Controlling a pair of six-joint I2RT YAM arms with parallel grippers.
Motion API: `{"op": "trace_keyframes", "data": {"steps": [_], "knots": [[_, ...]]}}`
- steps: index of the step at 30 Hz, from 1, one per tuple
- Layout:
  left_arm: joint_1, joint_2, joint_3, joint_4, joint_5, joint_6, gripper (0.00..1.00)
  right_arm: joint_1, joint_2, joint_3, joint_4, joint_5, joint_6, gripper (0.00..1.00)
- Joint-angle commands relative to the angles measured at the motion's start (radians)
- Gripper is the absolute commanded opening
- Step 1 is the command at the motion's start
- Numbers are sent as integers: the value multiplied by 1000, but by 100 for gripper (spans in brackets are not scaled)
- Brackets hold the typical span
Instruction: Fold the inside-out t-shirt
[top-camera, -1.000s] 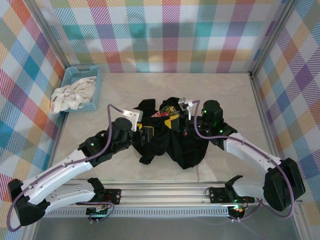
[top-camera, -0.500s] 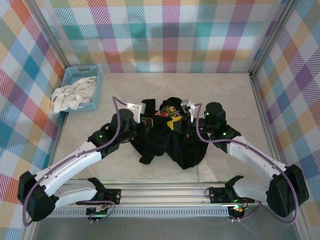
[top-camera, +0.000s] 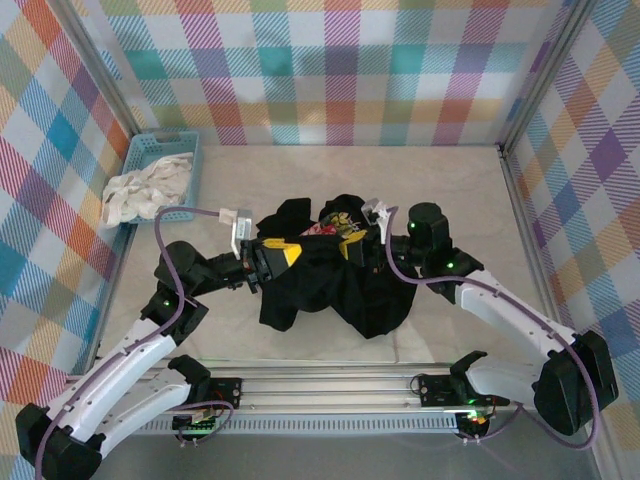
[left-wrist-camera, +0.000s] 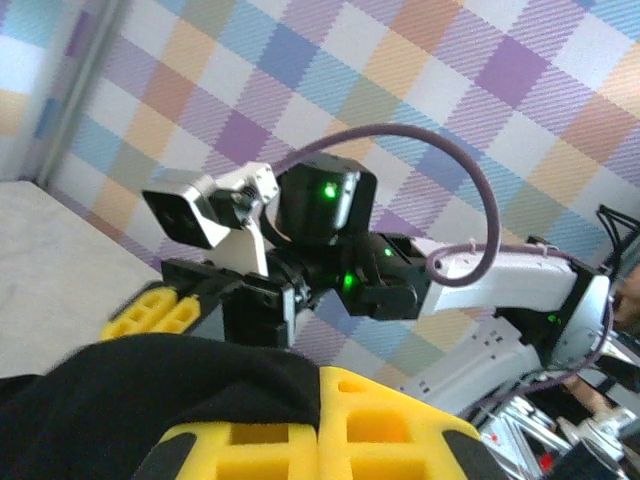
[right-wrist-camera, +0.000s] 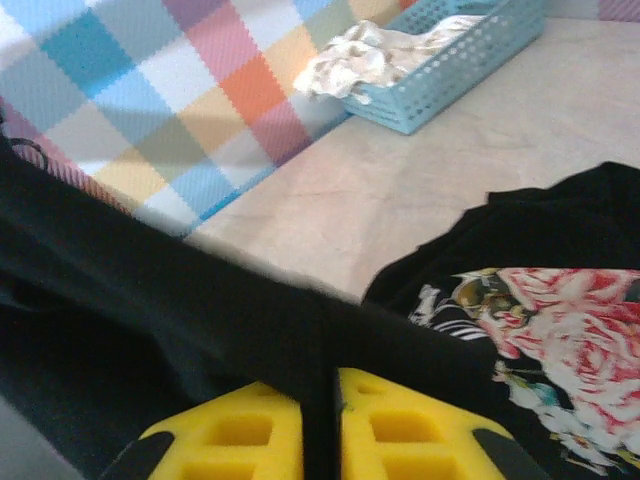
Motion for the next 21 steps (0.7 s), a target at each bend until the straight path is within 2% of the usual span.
{"op": "trace_keyframes", "data": {"steps": [1, 4, 7, 10, 13, 19, 21], "knots": [[9, -4, 8, 94, 69, -20, 0, 6, -13, 52, -127, 115, -45, 29], [9, 7, 20, 52, 60, 7, 0, 22, -73, 39, -174, 141, -139, 42], [9, 7, 29, 16, 58, 32, 0, 52, -115, 25, -177, 117, -238, 52], [9, 1, 34, -13, 57, 52, 0, 83, -102, 44, -178, 106, -329, 62], [9, -5, 40, -32, 56, 62, 0, 108, -60, 75, -172, 58, -374, 67], [9, -10, 37, -36, 57, 65, 0, 136, 20, 106, -116, 19, -395, 65], [9, -17, 34, -41, 55, 69, 0, 138, 52, 124, -101, -11, -377, 56]]}}
